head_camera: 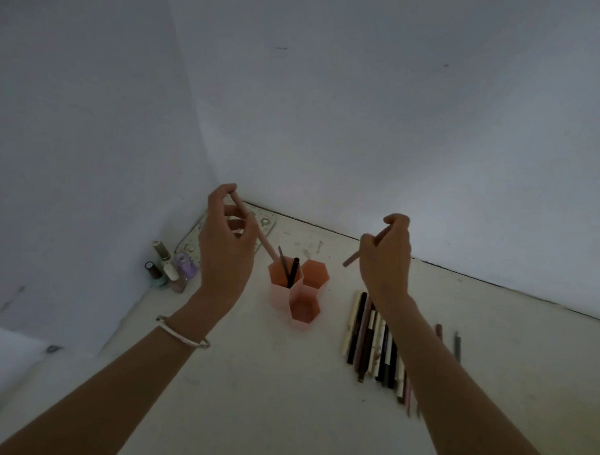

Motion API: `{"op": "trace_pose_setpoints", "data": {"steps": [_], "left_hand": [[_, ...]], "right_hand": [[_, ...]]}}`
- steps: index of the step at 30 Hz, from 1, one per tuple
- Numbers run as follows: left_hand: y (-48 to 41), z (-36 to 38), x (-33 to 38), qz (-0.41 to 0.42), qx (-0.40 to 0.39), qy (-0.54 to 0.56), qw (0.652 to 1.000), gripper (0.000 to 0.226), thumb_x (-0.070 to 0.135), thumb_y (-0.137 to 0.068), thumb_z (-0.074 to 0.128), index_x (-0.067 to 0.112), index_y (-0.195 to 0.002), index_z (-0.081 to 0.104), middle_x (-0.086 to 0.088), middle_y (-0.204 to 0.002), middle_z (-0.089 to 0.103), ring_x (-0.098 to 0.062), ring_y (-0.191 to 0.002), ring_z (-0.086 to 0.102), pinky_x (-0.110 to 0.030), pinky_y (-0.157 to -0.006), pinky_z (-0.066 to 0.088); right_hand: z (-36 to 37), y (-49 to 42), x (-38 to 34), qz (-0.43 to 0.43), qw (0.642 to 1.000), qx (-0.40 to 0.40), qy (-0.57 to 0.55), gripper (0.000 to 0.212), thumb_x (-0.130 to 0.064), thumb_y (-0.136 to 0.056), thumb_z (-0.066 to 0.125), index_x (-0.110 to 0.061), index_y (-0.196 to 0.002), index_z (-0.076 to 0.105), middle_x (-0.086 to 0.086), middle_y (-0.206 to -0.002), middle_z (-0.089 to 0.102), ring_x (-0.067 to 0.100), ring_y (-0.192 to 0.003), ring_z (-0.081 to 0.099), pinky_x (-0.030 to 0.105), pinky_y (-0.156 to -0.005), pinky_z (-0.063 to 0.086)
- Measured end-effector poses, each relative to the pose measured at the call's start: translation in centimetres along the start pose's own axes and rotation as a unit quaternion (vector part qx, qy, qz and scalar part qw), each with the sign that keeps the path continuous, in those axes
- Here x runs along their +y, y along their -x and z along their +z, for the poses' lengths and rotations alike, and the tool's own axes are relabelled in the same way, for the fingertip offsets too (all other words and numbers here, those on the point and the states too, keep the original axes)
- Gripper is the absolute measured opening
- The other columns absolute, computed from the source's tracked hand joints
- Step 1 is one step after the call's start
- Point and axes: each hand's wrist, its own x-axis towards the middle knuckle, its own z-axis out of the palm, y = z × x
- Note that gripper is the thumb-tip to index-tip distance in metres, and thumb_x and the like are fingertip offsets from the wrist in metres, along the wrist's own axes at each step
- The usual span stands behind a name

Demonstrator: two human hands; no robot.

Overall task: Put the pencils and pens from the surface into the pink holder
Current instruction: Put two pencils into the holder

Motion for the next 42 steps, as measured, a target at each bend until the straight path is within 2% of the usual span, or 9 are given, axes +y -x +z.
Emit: {"op": "trace_pose_setpoints", "data": {"steps": [9, 13, 19, 23, 26, 29, 34, 38, 42], "left_hand": [[3.3, 1.0, -5.0, 0.042, -0.109, -0.118, 0.986, 0.030, 0.013, -0.092, 0.059, 0.026, -0.118, 0.053, 0.007, -0.100, 0.063, -0.009, -0.091, 0.064, -0.029, -0.073, 0.058], [4.6, 0.5, -6.4, 0.063, -0.142, -0.217, 0.964, 0.026, 0.025, -0.096, 0.052, 0.020, -0.119, 0.063, 0.004, -0.118, 0.061, -0.014, -0.113, 0.054, -0.032, -0.088, 0.051], [7.0, -0.3, -6.8, -0.225, -0.009, -0.115, 0.967, 0.014, 0.007, -0.088, 0.047, 0.012, -0.100, 0.052, -0.001, -0.090, 0.056, -0.021, -0.084, 0.055, -0.026, -0.064, 0.037], [10.1, -0.2, -6.2, -0.306, -0.065, -0.112, 0.943, 0.015, -0.001, -0.084, 0.049, 0.014, -0.088, 0.051, -0.002, -0.081, 0.055, -0.024, -0.077, 0.053, -0.028, -0.060, 0.041], [12.8, 0.6, -4.9, -0.260, -0.161, -0.117, 0.945, 0.022, 0.001, -0.085, 0.051, 0.020, -0.079, 0.061, 0.004, -0.080, 0.063, -0.016, -0.074, 0.058, -0.025, -0.064, 0.044], [14.9, 2.4, -3.4, -0.136, -0.293, -0.144, 0.935, 0.017, 0.011, -0.088, 0.054, 0.024, -0.090, 0.064, 0.012, -0.089, 0.065, -0.006, -0.080, 0.061, -0.022, -0.073, 0.050], [14.4, 8.9, -1.6, 0.100, -0.422, -0.424, 0.795, 0.025, 0.001, -0.096, 0.041, 0.009, -0.116, 0.054, -0.005, -0.111, 0.060, -0.020, -0.097, 0.064, -0.028, -0.073, 0.049], [13.7, 13.7, -2.4, 0.082, -0.438, -0.496, 0.745, 0.034, -0.005, -0.096, 0.040, -0.005, -0.129, 0.047, -0.021, -0.127, 0.054, -0.034, -0.111, 0.060, -0.042, -0.086, 0.055], [12.8, 16.4, -3.4, 0.015, -0.409, -0.522, 0.749, 0.057, 0.004, -0.099, 0.039, -0.010, -0.148, 0.013, -0.033, -0.149, 0.027, -0.043, -0.130, 0.043, -0.043, -0.095, 0.048]], "right_hand": [[-0.3, 1.6, -4.2, -0.145, 0.978, 0.016, -0.146, 0.041, 0.009, -0.081, 0.045, -0.021, -0.109, 0.039, 0.015, -0.076, 0.044, -0.004, -0.054, 0.051, 0.005, -0.051, 0.040], [1.0, 3.6, -3.1, -0.160, 0.979, -0.035, -0.123, 0.040, -0.003, -0.086, 0.052, -0.029, -0.114, 0.041, -0.002, -0.081, 0.049, 0.007, -0.068, 0.051, 0.016, -0.061, 0.044], [3.9, 6.1, -1.3, -0.177, 0.976, -0.125, 0.006, 0.037, -0.017, -0.095, 0.053, -0.026, -0.129, 0.043, -0.010, -0.097, 0.052, 0.001, -0.072, 0.052, 0.012, -0.063, 0.045], [4.8, 7.1, 0.0, -0.239, 0.952, -0.168, 0.090, 0.035, -0.019, -0.098, 0.048, -0.018, -0.133, 0.048, 0.001, -0.110, 0.057, 0.014, -0.092, 0.056, 0.030, -0.080, 0.051], [4.6, 7.3, 0.5, -0.276, 0.941, -0.163, 0.109, 0.034, -0.018, -0.097, 0.049, -0.014, -0.130, 0.055, 0.006, -0.115, 0.056, 0.018, -0.093, 0.058, 0.031, -0.081, 0.053], [2.9, 6.2, 0.4, -0.239, 0.963, -0.106, 0.063, 0.038, -0.019, -0.093, 0.048, -0.017, -0.131, 0.053, -0.004, -0.111, 0.055, 0.000, -0.076, 0.052, 0.012, -0.069, 0.046], [-1.8, 3.1, 1.7, -0.136, 0.991, 0.010, 0.015, 0.041, -0.003, -0.087, 0.050, -0.019, -0.124, 0.055, -0.011, -0.098, 0.054, 0.002, -0.070, 0.053, 0.010, -0.059, 0.042], [-5.2, 2.6, 4.2, -0.111, 0.993, 0.020, 0.038, 0.042, 0.002, -0.084, 0.052, -0.020, -0.119, 0.058, -0.010, -0.096, 0.056, 0.010, -0.066, 0.053, 0.016, -0.055, 0.044], [-7.4, 3.0, 6.7, -0.096, 0.993, 0.019, 0.062, 0.042, 0.004, -0.084, 0.052, -0.021, -0.118, 0.058, -0.011, -0.095, 0.057, 0.012, -0.065, 0.053, 0.022, -0.054, 0.047]]}}
